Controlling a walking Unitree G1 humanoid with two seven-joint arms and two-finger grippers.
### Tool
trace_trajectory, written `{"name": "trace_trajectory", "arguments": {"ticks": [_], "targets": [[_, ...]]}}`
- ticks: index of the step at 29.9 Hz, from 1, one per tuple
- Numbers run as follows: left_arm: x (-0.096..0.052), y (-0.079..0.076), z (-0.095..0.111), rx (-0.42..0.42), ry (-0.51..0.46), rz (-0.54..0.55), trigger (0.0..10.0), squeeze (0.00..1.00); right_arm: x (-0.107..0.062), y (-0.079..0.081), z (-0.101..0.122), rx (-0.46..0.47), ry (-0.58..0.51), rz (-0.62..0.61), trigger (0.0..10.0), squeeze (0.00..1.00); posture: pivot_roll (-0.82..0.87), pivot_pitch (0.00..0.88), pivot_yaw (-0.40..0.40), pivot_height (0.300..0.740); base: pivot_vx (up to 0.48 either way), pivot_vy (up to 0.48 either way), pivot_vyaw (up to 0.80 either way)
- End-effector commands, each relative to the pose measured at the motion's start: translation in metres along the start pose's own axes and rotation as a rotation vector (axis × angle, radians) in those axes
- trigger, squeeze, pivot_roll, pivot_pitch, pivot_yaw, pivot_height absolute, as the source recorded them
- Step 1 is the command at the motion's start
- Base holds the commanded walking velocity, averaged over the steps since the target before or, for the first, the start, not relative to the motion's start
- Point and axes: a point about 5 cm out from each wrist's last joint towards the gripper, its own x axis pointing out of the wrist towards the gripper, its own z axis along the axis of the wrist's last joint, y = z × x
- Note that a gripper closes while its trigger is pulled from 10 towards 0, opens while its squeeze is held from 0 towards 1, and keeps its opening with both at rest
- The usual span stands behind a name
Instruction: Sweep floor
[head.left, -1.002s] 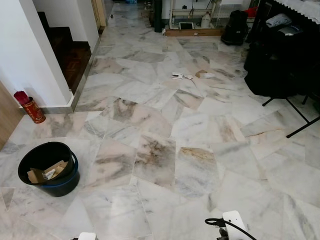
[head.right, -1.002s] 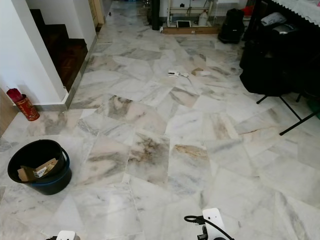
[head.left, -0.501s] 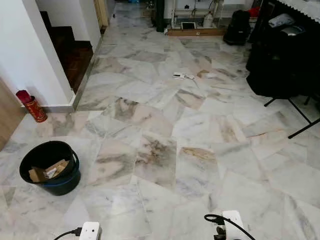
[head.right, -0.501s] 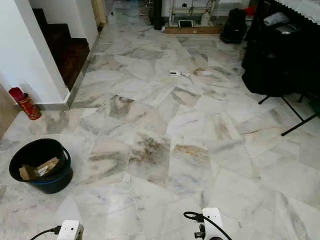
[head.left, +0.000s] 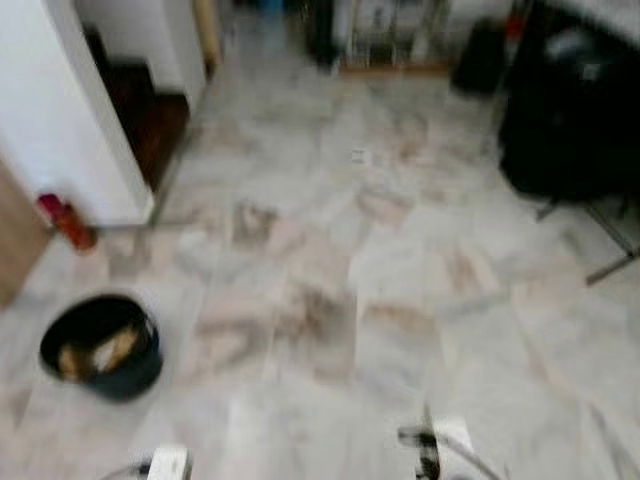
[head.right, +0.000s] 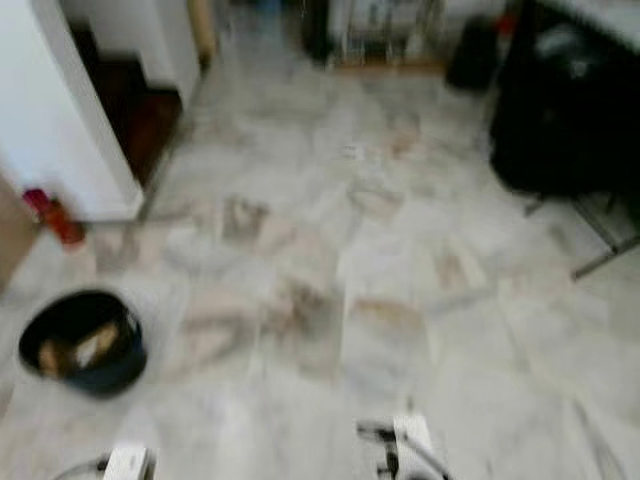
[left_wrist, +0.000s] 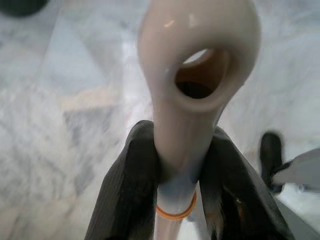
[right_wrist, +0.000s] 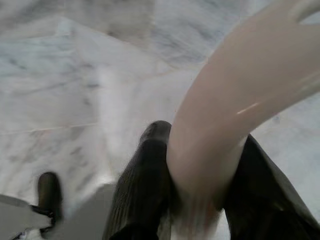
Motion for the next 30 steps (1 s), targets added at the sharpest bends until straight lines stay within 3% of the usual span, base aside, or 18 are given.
{"name": "trace_trajectory", "arguments": {"ticks": [1,30], "targets": [[-0.002,0.008,0.000,-0.021,-0.011,0.016,10.0,0.00,0.002,0.004,0.012,-0.001,-0.035,0.007,10.0,0.00,-0.06,0.000,-0.006,0.740,0.326,0.000,0.00],[-0.001,0.001,-0.002,-0.020,-0.001,0.000,10.0,0.00,0.002,-0.002,0.003,-0.024,0.031,0.000,10.0,0.00,-0.07,0.000,-0.005,0.740,0.348,0.000,0.00]]}}
